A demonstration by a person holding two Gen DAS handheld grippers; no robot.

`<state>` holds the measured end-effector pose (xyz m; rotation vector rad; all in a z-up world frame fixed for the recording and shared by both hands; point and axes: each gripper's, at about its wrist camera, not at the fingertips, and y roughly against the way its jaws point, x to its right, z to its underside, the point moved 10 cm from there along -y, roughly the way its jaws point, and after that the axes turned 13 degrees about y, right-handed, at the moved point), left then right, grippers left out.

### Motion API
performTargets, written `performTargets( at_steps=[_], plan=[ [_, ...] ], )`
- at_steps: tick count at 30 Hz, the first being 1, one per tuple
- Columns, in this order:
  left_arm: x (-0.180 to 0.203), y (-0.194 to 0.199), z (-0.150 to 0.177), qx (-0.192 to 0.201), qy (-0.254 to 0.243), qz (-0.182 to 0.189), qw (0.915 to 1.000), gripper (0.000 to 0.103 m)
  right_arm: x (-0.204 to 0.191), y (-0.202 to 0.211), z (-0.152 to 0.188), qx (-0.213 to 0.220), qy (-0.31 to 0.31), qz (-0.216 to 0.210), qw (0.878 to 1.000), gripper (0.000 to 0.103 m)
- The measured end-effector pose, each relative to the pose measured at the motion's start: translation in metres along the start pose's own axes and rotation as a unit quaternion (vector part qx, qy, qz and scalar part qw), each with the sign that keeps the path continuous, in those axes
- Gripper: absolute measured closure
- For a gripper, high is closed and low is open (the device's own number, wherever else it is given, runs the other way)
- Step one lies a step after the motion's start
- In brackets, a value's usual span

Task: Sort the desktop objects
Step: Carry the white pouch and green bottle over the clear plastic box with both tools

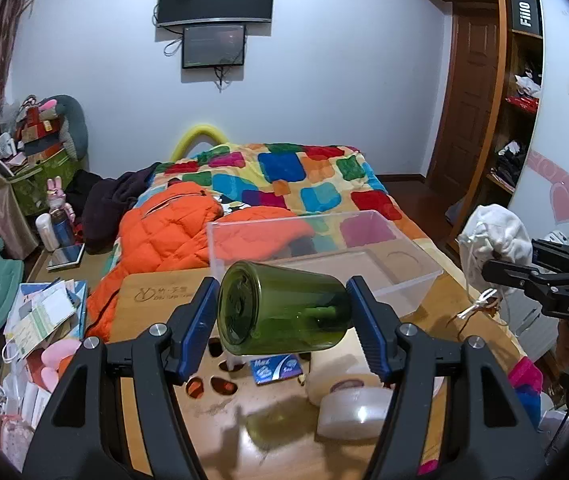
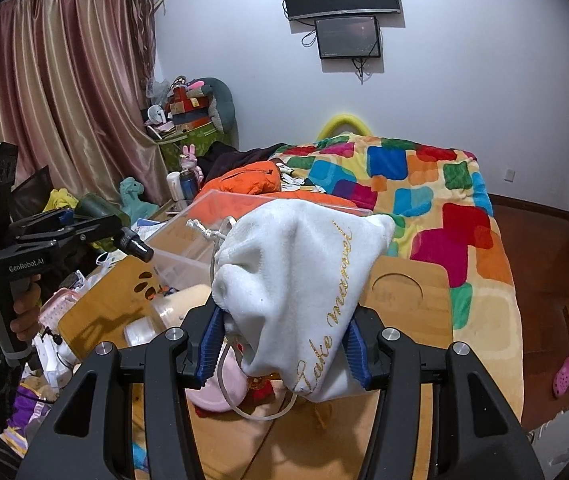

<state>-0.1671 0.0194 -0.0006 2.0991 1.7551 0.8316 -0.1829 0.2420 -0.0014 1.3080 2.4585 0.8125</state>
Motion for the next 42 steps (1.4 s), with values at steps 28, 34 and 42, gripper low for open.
performTargets(
  at_steps=[28,34,42],
  plan=[
    [0.003,-0.090,-0.037,-0.039,-0.010,-0.002,0.9992,0.039,0.022,-0.090,-0.051,-0.020,0.023,-0.037,0.999,0.055],
    [0.000,-0.110,-0.036,-0.055,-0.014,-0.005,0.9983,0.039,0.018,-0.111,-0.055,-0.036,0.039,-0.046,0.998,0.055],
    [-0.003,-0.132,-0.027,-0.078,-0.032,-0.016,0.9963,0.039,0.015,-0.139,-0.035,-0.087,0.062,-0.055,0.993,0.055]
  ],
)
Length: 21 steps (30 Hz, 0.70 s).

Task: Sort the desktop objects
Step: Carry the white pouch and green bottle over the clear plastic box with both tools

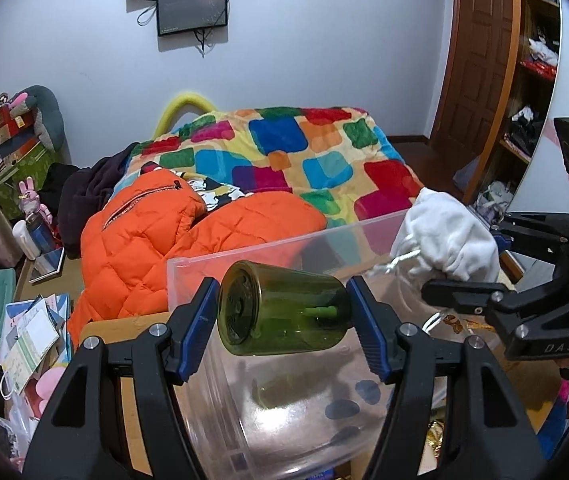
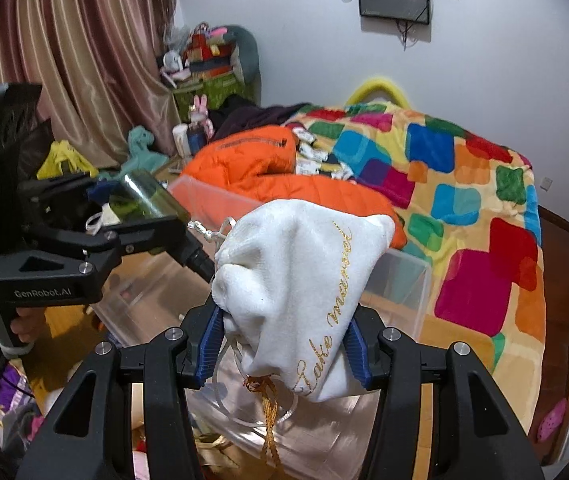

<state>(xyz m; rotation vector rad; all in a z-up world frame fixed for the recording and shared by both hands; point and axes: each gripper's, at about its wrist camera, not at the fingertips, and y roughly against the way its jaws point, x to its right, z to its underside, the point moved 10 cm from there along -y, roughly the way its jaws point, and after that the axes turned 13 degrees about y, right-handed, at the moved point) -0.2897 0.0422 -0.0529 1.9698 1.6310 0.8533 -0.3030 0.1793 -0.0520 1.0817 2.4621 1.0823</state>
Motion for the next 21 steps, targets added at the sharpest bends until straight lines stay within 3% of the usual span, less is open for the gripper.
performTargets(
  at_steps=[14,21],
  plan=[
    [-0.001,-0.026,0.016,-0.040,-0.025,-0.018,0.9987,0.039,-0.002,-0.035,0.015,-0.062,0.023,0.001,0.998,0.055],
    [-0.005,-0.032,0.021,-0.048,-0.034,-0.027,0.9979,0.039,-0.002,-0.037,0.007,-0.064,0.032,0.009,0.997,0.055]
  ],
)
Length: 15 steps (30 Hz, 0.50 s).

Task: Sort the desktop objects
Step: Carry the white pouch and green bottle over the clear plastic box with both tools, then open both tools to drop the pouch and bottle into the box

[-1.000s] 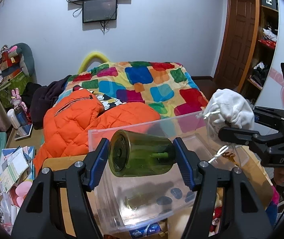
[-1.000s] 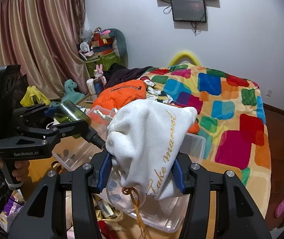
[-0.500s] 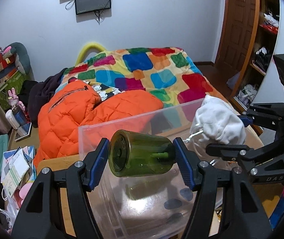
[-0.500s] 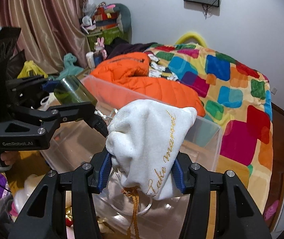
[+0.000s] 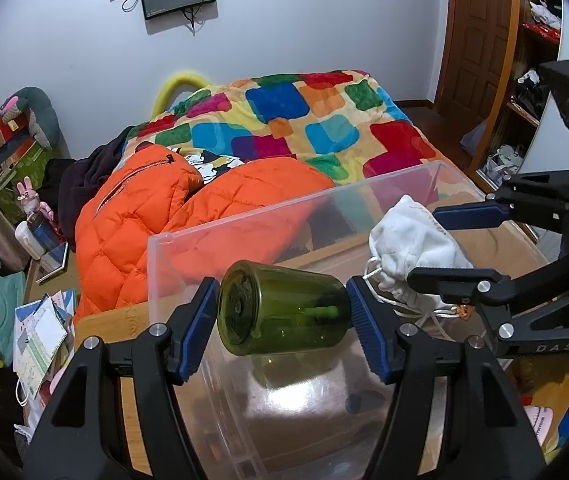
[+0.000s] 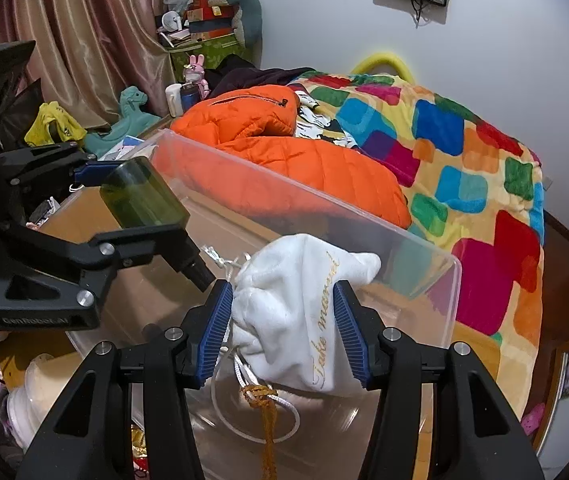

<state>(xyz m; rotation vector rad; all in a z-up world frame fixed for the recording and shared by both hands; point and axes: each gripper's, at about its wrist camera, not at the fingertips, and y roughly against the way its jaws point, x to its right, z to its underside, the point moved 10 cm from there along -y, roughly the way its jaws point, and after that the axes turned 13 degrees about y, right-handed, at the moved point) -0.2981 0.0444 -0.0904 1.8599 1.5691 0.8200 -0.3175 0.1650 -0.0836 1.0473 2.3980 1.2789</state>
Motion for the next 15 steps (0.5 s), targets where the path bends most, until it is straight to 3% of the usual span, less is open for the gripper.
performTargets(
  at_steps=[9,15],
  plan=[
    [-0.002,-0.004,0.003,-0.002,0.002,-0.002,1.0000,0.039,-0.011,0.003,0.003,0.001,0.043,0.037,0.998,0.054],
    [-0.002,-0.002,0.002,-0.001,0.005,0.001,1.0000,0.036,-0.013,0.013,0.000,0.013,0.060,0.061,0.996,0.036]
  ],
)
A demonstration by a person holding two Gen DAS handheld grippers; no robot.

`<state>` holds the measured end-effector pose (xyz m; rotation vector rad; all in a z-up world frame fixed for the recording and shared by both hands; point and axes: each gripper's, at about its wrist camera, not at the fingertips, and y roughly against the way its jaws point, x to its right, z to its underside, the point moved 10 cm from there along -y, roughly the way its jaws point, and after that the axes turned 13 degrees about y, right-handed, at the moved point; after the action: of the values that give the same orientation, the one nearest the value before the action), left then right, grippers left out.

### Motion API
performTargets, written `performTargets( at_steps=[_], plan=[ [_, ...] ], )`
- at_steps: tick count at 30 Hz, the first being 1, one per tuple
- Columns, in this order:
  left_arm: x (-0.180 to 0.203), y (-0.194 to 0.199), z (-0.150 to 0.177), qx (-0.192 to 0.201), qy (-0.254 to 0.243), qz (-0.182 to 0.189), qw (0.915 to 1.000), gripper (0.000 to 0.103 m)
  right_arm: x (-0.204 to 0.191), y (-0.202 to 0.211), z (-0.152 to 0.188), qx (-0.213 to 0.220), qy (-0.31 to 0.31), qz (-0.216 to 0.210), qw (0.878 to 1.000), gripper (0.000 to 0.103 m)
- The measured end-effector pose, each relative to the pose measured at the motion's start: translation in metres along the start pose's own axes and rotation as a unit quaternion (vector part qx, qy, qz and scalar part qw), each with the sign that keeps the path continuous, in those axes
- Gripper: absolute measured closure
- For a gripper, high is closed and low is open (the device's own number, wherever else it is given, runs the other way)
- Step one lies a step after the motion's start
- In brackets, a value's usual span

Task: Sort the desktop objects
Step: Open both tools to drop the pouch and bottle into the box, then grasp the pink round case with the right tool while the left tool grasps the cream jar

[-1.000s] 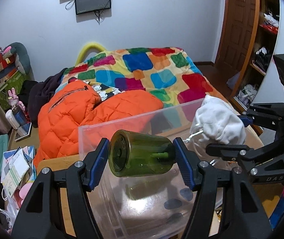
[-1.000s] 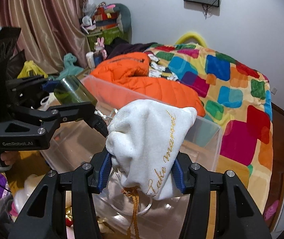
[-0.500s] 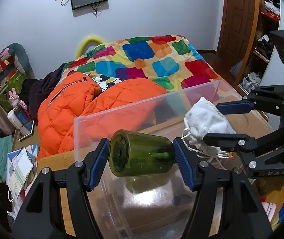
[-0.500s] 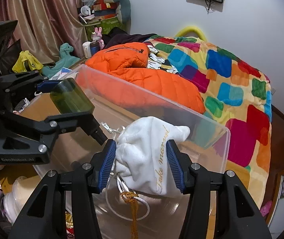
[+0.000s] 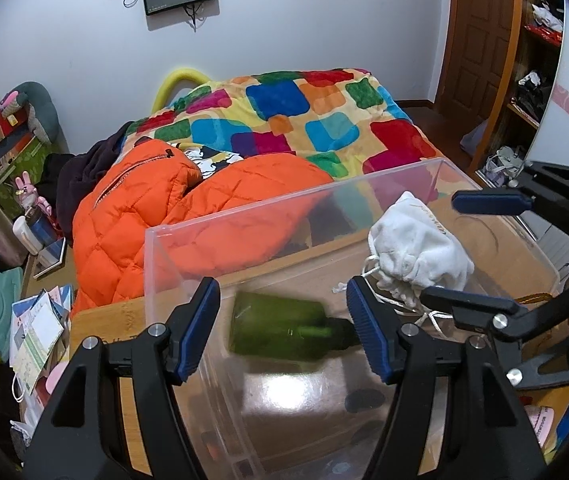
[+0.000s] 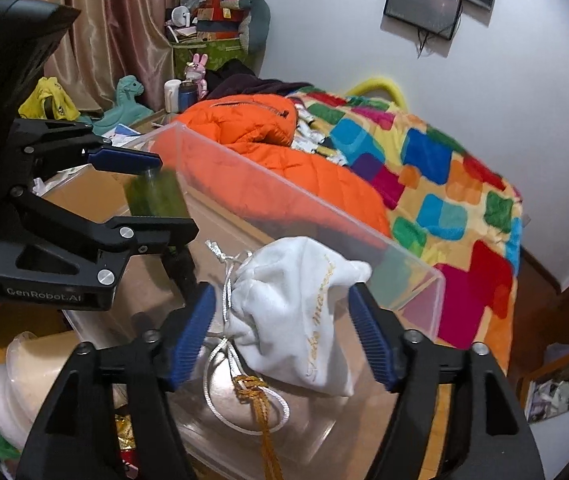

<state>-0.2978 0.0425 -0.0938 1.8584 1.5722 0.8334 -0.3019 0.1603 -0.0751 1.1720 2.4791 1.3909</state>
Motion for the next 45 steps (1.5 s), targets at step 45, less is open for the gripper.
performTargets(
  at_steps=[45],
  plan=[
    [-0.003,0.137,0.047,0.090,0.005,-0.031,0.9954,0.004,-0.022,0.120,0.045,0.033,-0.040,0.084,0.995,0.018]
  ],
)
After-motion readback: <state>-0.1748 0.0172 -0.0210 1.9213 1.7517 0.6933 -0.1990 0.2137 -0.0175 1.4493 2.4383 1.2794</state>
